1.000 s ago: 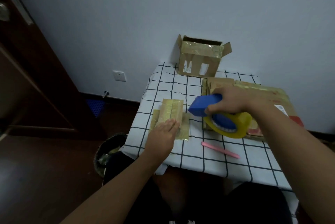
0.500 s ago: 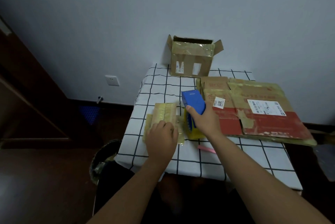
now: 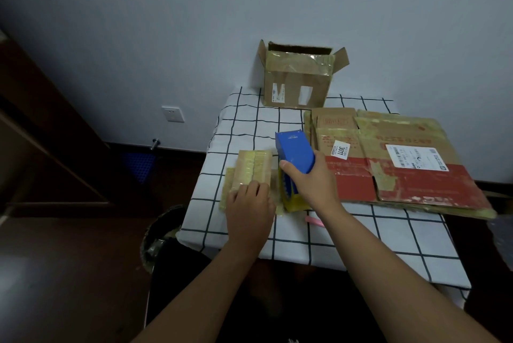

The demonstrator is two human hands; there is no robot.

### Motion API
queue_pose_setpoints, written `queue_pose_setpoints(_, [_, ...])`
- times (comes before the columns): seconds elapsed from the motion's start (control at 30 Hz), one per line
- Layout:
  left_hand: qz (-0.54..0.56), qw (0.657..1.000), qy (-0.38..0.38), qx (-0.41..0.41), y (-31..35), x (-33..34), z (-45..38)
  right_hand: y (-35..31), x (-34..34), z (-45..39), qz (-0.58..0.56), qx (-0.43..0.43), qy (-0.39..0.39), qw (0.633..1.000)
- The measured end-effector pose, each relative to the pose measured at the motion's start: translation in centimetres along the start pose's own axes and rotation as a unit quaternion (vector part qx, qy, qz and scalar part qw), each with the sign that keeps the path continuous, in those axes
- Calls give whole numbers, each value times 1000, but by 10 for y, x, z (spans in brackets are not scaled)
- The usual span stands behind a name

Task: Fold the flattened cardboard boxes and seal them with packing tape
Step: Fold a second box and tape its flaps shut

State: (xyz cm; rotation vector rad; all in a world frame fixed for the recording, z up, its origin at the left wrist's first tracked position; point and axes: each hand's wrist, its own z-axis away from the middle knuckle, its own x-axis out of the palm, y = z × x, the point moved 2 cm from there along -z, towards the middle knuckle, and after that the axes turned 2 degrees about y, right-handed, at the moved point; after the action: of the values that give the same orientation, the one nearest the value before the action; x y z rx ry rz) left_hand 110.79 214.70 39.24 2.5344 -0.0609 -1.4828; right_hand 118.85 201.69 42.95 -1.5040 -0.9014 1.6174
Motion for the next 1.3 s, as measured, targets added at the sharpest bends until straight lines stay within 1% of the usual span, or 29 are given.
queue_pose_setpoints(0.07, [20,1000,1,4,-1,-3,0,-3,8,4,-5,6,-15,1000])
queue_pose_setpoints(0.17, [94,995,-16,7,-10,-7,5,-5,14,5,24,3,-18,1000])
queue_pose_setpoints(0.23, [122,991,-55,-4,-19,-12,8,-7,13,3,42,5,-19,999])
queue_pose_setpoints(0.3, [124,987,-98,-3,-26,-14,9,-8,12,2,58,8,-25,998])
queue_pose_setpoints(0.37, [120,987,-109,13,-30,-16,8,-10,13,1,72,7,-28,997])
queue_pose_setpoints(0.6, [140,986,-80,-38,-34,-13,20,-9,11,5,78,1,-32,996])
queue_pose_setpoints(0.77, [165,977,-102,-90,-24,-9,32,-7,12,6,72,-4,-26,997])
queue_pose_setpoints(0.87, [169,977,-100,-85,-26,-6,32,-7,13,5,81,-6,-30,996])
queue_pose_setpoints(1.0, [132,986,-80,-58,-34,-8,28,-9,15,2,95,0,-32,995])
queue_pose_setpoints(1.17, [98,988,-80,-87,-40,-9,17,-9,14,0,109,1,-32,994])
queue_pose_setpoints(1.3, [51,995,-42,-74,-33,-8,8,-9,13,2,111,-4,-30,993])
